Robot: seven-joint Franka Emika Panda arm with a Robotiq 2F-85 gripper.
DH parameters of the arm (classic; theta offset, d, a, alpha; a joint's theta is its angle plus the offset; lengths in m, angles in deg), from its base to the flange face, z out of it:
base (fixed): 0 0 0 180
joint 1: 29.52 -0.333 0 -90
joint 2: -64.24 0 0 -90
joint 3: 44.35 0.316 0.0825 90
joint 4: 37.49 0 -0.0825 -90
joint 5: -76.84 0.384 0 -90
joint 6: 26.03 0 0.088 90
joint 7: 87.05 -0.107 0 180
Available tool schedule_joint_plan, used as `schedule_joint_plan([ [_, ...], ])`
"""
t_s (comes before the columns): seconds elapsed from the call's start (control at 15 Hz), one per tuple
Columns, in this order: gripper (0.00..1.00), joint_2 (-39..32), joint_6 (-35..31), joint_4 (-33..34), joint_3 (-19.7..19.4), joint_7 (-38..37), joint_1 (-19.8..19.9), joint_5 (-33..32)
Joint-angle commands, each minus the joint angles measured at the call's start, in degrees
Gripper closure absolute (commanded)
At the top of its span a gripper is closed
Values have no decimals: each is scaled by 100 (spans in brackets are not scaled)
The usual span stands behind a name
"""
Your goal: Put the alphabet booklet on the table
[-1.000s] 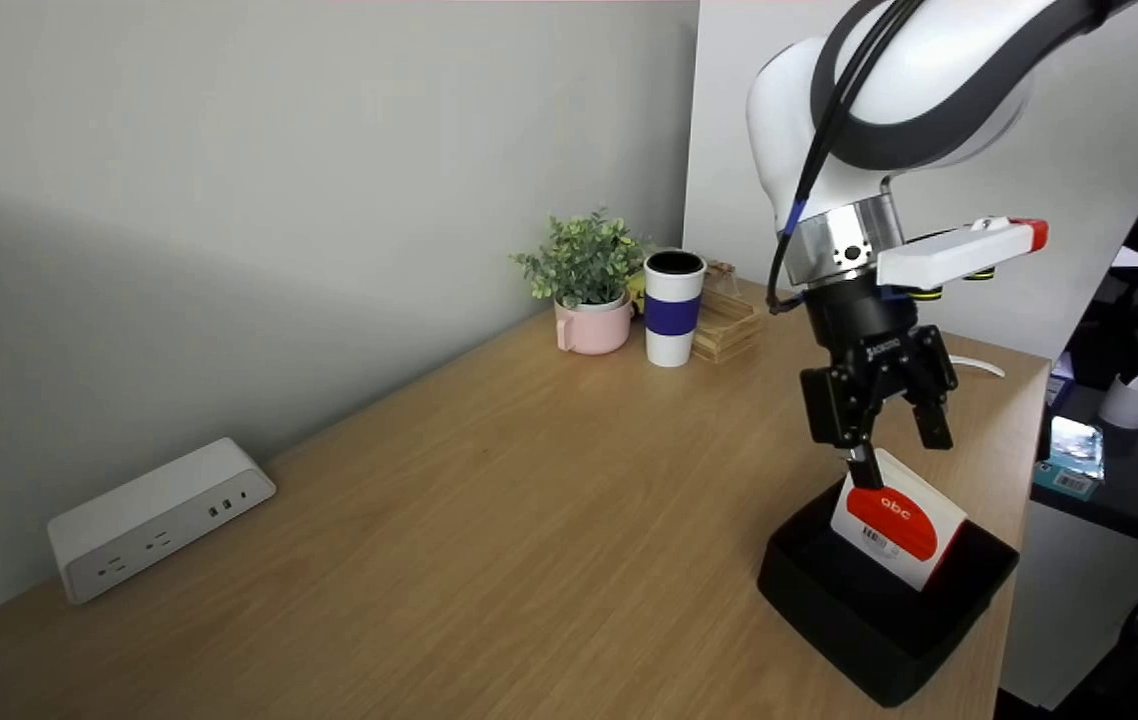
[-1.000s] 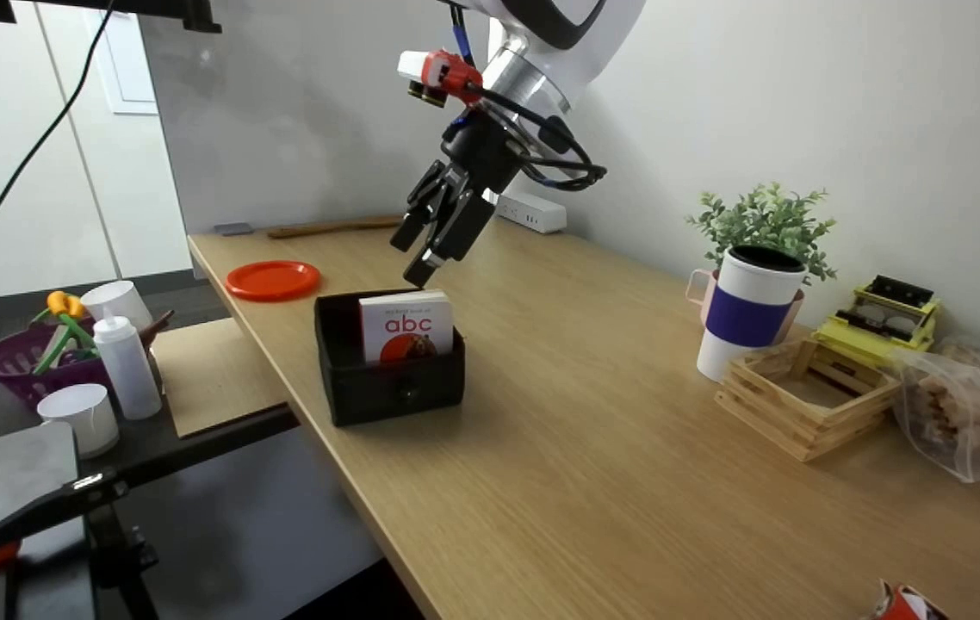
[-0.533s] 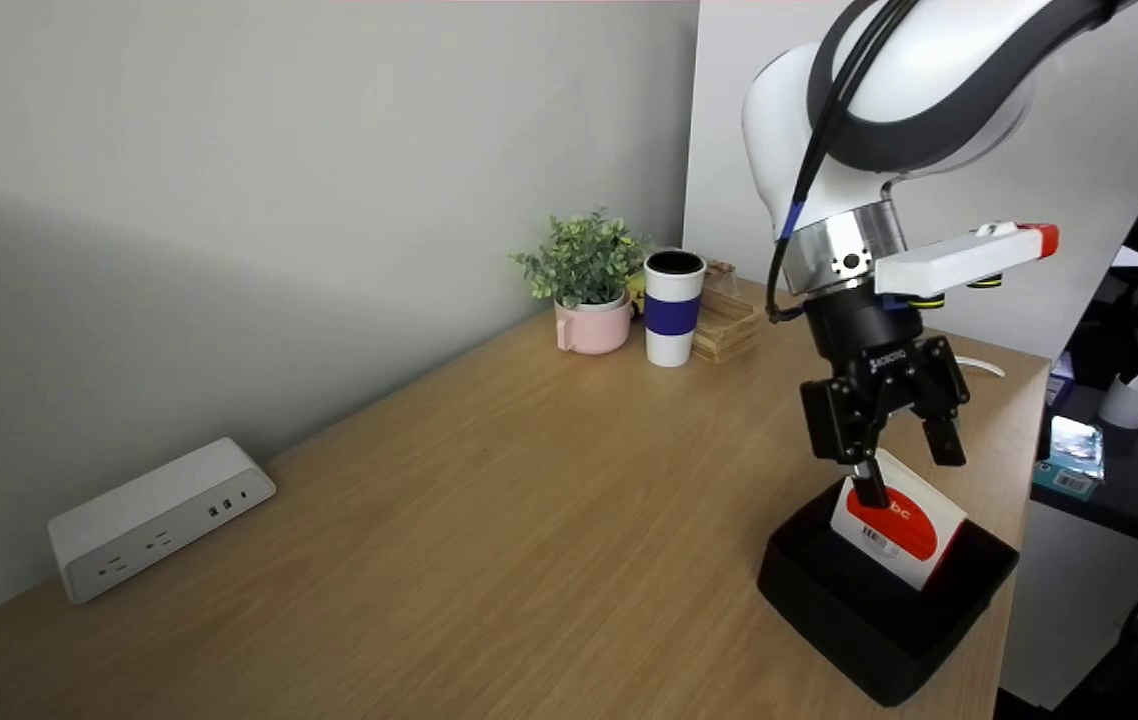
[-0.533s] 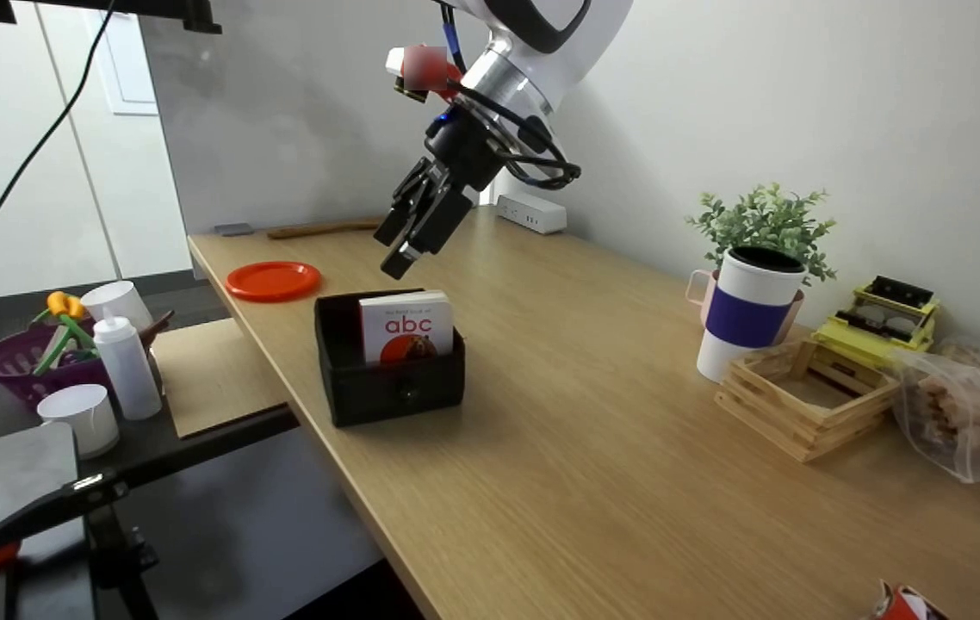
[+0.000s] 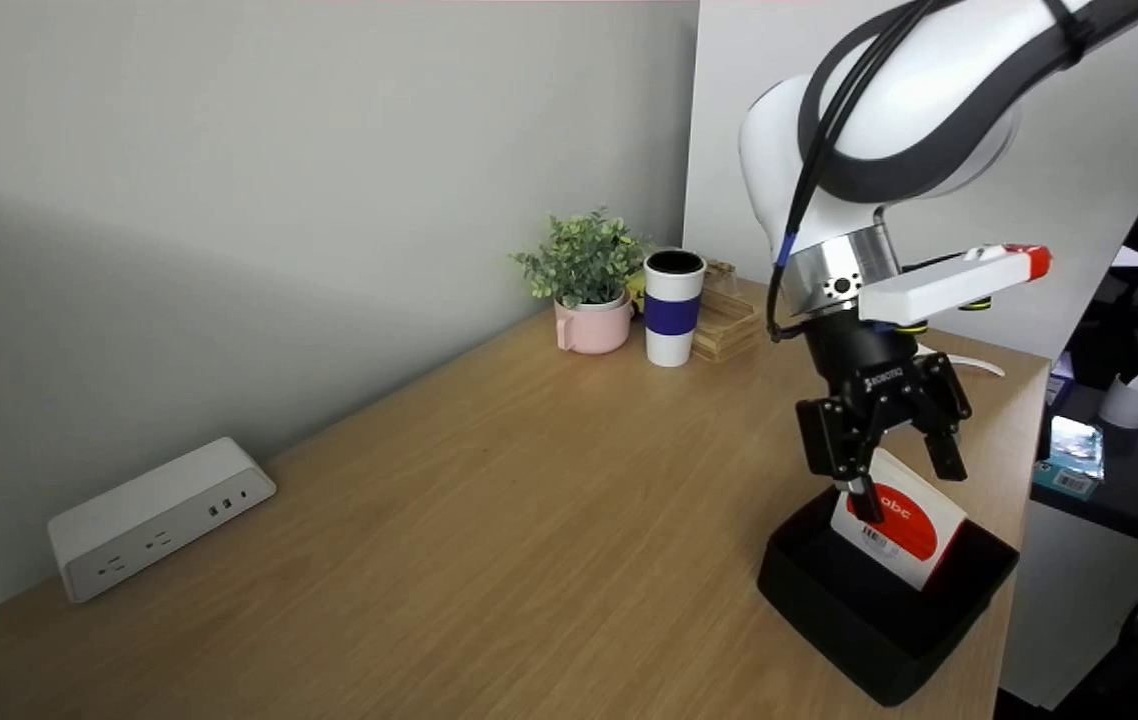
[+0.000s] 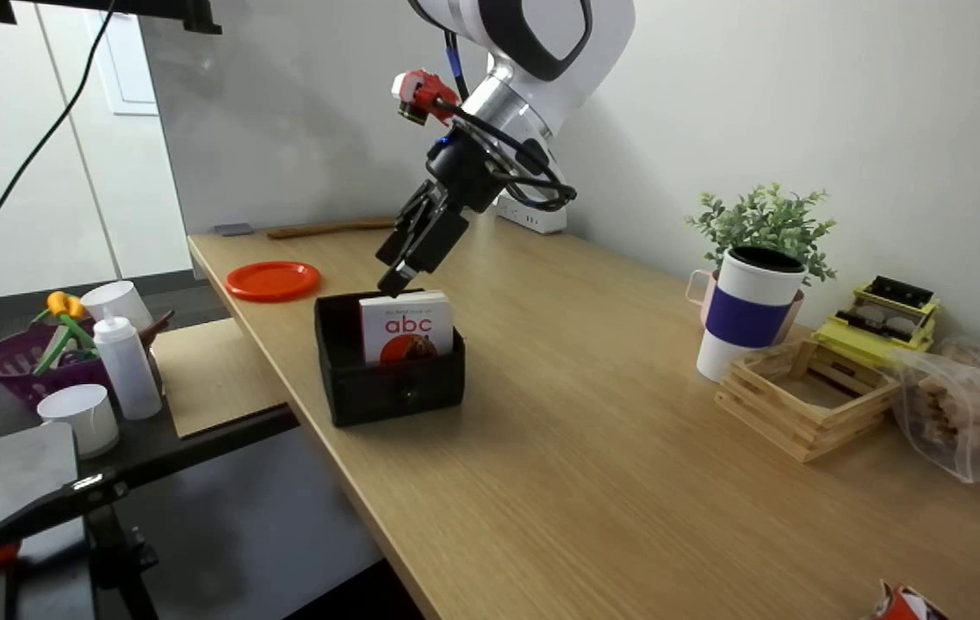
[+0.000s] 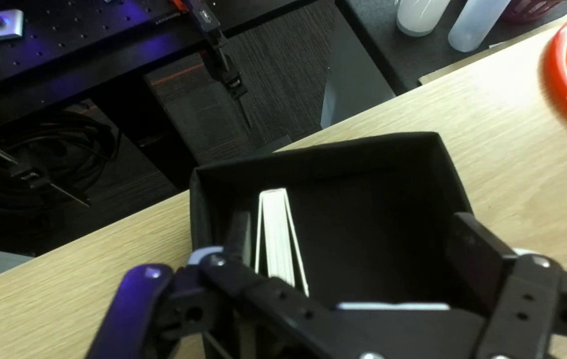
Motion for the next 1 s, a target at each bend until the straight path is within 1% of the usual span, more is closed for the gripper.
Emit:
schedule_joint_plan([
  [0.0, 0, -175, -267, -122, -122, -256, -96, 60],
  [0.53, 0, -327, -412, -224, -189, -589, -122, 55],
  [0.6, 2, -328, -420, -231, -192, -609, -123, 55],
  [0.67, 27, -334, -433, -231, -196, -617, -120, 53],
  [0.8, 29, -336, -448, -235, -201, -640, -117, 56],
  [0.87, 35, -345, -460, -230, -206, -649, -115, 53],
  [0.93, 43, -351, -463, -223, -208, -658, -114, 53],
])
